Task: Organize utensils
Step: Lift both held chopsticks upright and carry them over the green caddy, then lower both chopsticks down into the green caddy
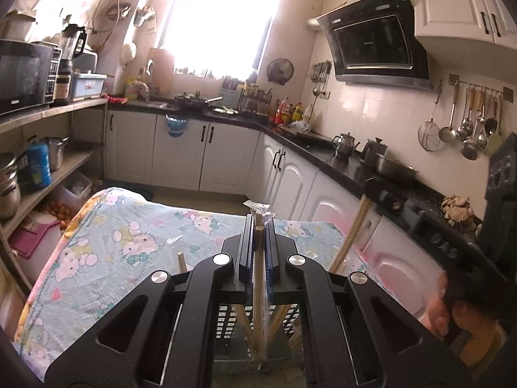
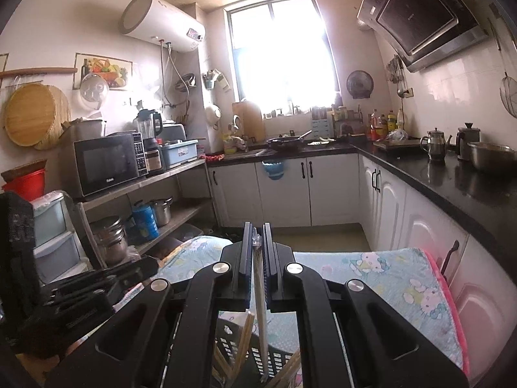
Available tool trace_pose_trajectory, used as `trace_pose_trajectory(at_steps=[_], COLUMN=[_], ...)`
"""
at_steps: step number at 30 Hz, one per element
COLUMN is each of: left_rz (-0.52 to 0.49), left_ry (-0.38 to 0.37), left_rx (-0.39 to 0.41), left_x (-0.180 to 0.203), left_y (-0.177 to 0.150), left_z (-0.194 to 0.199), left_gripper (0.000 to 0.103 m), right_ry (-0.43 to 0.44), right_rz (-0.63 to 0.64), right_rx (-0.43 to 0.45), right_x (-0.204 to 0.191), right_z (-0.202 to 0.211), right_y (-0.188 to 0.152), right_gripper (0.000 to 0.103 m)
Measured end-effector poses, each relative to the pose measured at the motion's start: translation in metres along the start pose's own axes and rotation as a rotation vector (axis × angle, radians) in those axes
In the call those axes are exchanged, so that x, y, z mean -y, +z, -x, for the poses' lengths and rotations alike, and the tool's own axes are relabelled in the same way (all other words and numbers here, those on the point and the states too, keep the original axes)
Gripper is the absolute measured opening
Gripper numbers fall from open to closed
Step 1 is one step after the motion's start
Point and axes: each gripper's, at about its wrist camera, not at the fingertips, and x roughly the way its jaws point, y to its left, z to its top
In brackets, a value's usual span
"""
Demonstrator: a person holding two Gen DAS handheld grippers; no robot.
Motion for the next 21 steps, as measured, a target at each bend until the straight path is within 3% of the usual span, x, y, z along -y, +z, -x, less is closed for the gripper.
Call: trace_pose_trajectory(at_steps=[21], left_rz=[-0.063], left_ry=[0.041], left_rx=[-0.04], left_x=[0.003], left_y=[-0.042], left_z=[-0.025], left_gripper=[0.002], right_ry=[0.048], right_rz=[-0.135], right_rx=[-0.007], right_x=[0.018], right_z=[-0.014], right_y=[-0.062], right_gripper=[0.006])
